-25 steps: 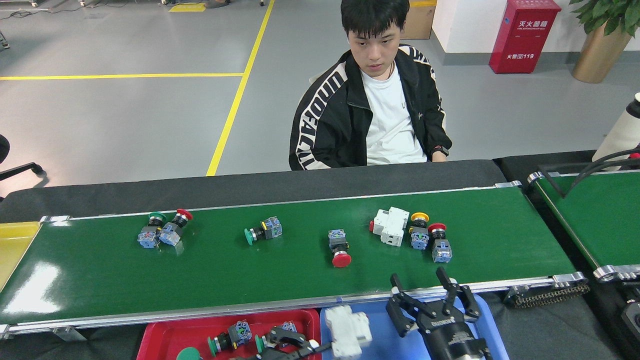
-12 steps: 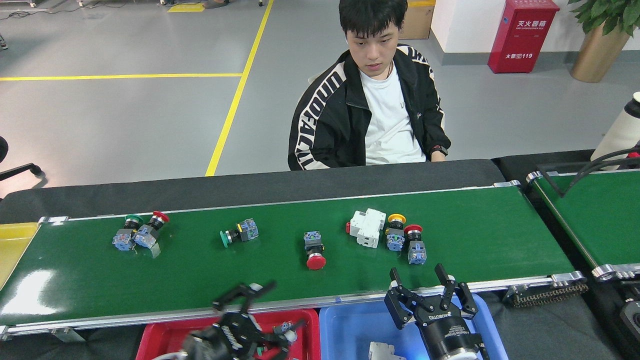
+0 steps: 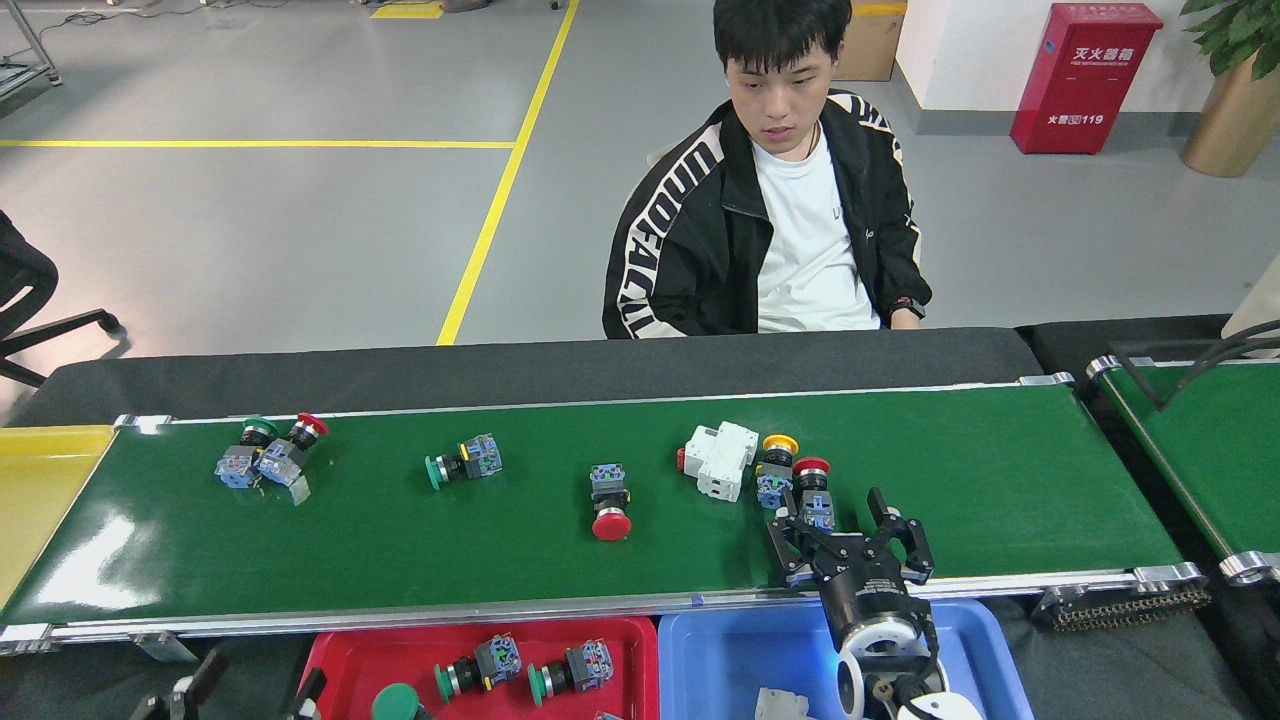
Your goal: Pick switch part from conveyor to tray
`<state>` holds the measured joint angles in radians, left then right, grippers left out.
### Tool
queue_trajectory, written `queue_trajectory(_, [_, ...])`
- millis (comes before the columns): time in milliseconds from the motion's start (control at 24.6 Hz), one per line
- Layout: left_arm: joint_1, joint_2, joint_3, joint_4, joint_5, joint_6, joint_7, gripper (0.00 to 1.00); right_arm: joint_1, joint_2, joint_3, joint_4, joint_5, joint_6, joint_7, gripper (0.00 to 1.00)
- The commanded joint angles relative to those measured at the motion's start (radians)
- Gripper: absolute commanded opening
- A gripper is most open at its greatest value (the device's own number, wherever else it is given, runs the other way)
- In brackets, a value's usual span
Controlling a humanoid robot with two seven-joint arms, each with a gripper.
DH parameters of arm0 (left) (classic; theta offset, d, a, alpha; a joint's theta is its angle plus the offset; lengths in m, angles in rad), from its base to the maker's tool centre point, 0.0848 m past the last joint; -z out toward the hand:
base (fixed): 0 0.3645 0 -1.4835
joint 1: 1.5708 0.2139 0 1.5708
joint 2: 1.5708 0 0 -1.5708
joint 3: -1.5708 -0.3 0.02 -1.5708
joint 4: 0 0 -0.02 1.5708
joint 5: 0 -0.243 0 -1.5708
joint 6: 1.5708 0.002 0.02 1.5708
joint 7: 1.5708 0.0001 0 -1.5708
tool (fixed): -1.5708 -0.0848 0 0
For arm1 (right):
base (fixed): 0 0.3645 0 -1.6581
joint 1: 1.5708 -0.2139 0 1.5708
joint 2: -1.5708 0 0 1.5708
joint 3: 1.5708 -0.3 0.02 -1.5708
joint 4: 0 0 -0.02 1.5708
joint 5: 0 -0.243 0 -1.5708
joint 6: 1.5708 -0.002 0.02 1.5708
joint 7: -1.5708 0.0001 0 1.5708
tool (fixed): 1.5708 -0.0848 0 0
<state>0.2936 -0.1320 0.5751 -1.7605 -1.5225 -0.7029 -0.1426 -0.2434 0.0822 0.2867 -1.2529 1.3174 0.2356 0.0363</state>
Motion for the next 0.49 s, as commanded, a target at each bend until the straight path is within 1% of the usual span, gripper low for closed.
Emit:
queue_trajectory(0, [-0.007,0.005,-0.02,-0.016,0.007,0.098,0.0,1.0,-0.062,0.034,0.017,0.055,0.0,0.033,-0.01,0.97])
queue_trajectory(41, [-0.01,0.005,-0.026,-0.016,0.007,0.109,0.0,1.0,-0.085,0.044,0.02,0.082,-0.001,0.037,-0.01,0.97])
queue_trajectory(163, [-0.034,0.005,-0.052,-0.016,0.005,0.121,-0.005,1.0,-0.172,0.079,0.023,0.217,-0.003,0.048,-0.013,0.97])
queue_trajectory(244, [-0.07,0.006,-0.055,-0.014,-0.001,0.141,-0.025,1.0,-0.215,0.079,0.023,0.276,-0.014,0.05,-0.026,0.97])
queue_trajectory(326, [-0.134,0.015,-0.072,0.007,-0.01,0.174,-0.061,1.0,-0.24,0.08,0.028,0.319,-0.021,0.044,-0.045,0.96])
queue_trajectory(367, [-0.168,0.026,-0.086,0.035,-0.03,0.189,-0.066,1.0,-0.246,0.08,0.038,0.337,-0.029,0.039,-0.052,0.92])
queue_trajectory(407, [-0.2,0.035,-0.106,0.073,-0.05,0.209,-0.066,1.0,-0.255,0.08,0.055,0.352,-0.035,0.034,-0.056,0.83])
queue_trajectory(448, [-0.231,0.042,-0.116,0.111,-0.065,0.233,-0.068,1.0,-0.269,0.079,0.071,0.36,-0.037,0.025,-0.059,0.76])
